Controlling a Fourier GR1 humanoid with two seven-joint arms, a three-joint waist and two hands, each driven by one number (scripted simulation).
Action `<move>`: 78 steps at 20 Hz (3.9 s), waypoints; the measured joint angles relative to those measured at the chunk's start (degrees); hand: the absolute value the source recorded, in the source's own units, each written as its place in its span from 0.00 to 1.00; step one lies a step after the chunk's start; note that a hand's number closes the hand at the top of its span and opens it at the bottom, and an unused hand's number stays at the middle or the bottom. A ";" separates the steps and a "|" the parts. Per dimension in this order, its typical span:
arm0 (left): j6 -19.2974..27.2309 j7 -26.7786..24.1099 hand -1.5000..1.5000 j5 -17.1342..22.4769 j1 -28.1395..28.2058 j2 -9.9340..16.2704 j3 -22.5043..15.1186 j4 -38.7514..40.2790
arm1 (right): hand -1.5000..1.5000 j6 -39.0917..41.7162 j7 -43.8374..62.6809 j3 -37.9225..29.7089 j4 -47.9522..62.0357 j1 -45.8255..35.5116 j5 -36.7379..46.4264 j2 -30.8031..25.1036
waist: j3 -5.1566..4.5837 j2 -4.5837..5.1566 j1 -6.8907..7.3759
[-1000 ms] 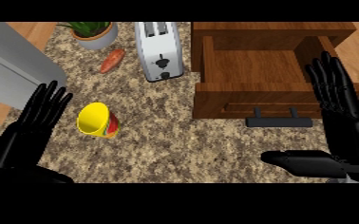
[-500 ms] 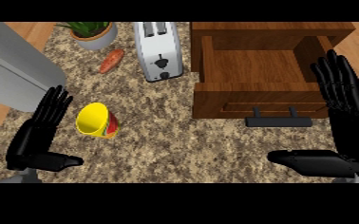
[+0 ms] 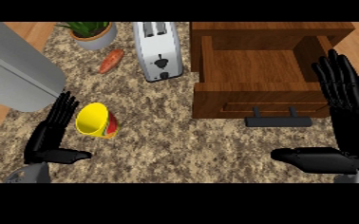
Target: Pick up the cup, place it into the drawer and close the drawer
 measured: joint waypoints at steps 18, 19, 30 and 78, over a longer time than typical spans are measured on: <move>4.50 -19.36 0.00 -6.37 -13.59 3.47 1.11 34.02 | 0.00 0.53 -0.33 1.04 0.79 -1.02 0.48 1.24 | -0.16 0.38 -0.92; 4.50 -19.65 0.00 -6.39 -13.54 3.43 1.03 34.12 | 0.00 0.61 -0.06 0.92 1.00 -1.21 0.45 1.10 | -0.16 0.33 -0.80; 4.41 -21.22 0.00 -6.80 -16.34 2.98 1.05 37.73 | 0.00 1.20 0.76 0.95 -0.23 -0.74 0.02 0.92 | -0.23 0.55 -1.41; 4.00 -17.81 1.00 5.03 -22.60 -7.88 2.71 15.15 | 0.00 2.74 -0.81 -3.19 3.59 -1.21 -1.69 -1.00 | 0.04 -0.30 0.47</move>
